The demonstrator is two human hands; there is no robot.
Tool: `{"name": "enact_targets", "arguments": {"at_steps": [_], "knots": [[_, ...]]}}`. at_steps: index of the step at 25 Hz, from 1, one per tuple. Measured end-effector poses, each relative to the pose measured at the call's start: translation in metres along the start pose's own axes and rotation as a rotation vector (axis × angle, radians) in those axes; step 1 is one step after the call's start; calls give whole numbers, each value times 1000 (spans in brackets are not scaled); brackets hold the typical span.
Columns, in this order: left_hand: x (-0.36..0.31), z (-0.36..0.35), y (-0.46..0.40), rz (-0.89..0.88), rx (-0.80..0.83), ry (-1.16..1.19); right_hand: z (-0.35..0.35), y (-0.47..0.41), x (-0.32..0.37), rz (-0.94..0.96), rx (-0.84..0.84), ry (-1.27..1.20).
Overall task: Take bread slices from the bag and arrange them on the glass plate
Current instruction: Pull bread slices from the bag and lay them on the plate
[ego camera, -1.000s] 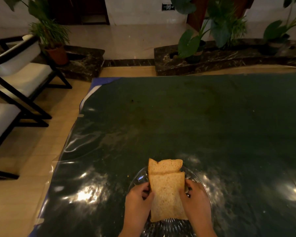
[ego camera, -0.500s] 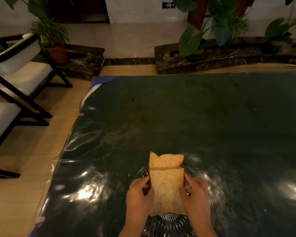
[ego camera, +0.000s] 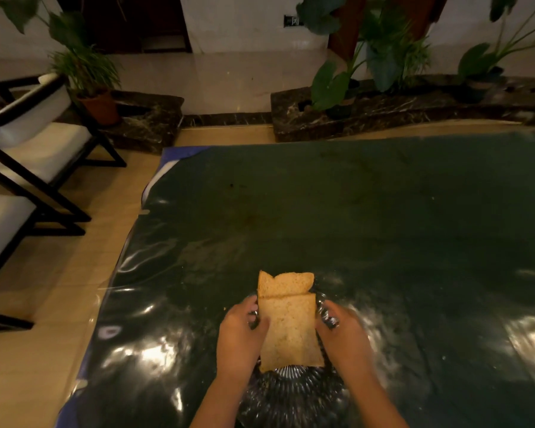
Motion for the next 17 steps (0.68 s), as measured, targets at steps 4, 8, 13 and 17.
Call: {"name": "enact_targets", "arguments": {"at_steps": [4,8,13,17], "knots": [[-72,4,11,-153,8,-45,65,17,17,47,-63,-96],[-160,-2,37,-291,72,-113,167,53,35,176,-179,-112],[-303,-43,116,-554,62,-192,308,134,30,318,-338,-26],[-399,-106,211,-775,85,-205,404,214,-21,371,-456,46]]}}
Point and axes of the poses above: each hand's wrist, its own y-axis away from the middle knuckle, its own z-axis out of the back of the hand, x = y × z, the point moved 7 cm from there along -y, towards the middle knuckle, and after that the axes turned 7 degrees about x, right-handed, at the moved point
